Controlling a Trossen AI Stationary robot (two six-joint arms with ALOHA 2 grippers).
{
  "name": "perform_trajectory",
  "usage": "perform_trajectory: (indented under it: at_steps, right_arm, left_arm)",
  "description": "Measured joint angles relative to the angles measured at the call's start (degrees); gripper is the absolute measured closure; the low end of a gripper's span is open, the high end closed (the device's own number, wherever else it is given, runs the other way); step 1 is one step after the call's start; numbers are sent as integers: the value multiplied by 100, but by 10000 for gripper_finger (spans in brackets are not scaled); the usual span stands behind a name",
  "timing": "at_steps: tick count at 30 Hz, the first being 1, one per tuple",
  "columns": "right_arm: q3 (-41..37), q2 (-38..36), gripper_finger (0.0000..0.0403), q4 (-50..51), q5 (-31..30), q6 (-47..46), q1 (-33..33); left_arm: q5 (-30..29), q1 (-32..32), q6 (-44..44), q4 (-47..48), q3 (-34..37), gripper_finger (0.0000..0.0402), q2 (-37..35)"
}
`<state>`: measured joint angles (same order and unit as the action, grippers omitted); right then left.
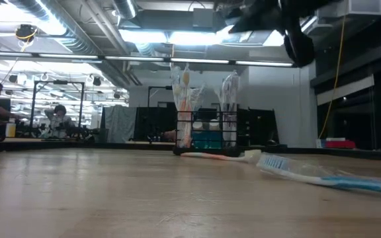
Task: Pick & Place toothbrushing station
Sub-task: Put the orange toothbrush into the left section of the mesh organizer
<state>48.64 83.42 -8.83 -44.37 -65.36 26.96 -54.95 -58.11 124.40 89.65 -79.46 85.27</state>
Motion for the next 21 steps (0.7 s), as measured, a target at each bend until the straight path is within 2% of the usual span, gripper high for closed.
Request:
perform_trajectory:
  at_steps: [2, 4, 8, 11, 16, 21]
  right_arm:
    - [23, 0, 402, 554, 272, -8, -44]
    - [130, 2, 402, 1278, 561, -92, -74]
    - [307, 2, 399, 2068, 775, -146, 3]
    - [395, -2, 386, 2603, 1043, -149, 39]
    - [398, -2, 375, 4042, 1740, -110, -364]
    - [398, 7, 365, 4148, 2382, 284, -947]
  left_arm:
    - [52, 2, -56, 31, 0, 270, 0]
    - [98, 8, -629, -47, 0, 267, 0]
    - [364, 219, -3244, -1035, 0, 262, 4]
    - [713, 470, -4249, -1559, 0, 261, 2]
    - [383, 727, -4283, -1663, 0, 260, 2]
    - [504, 863, -4269, -1663, 0, 260, 0]
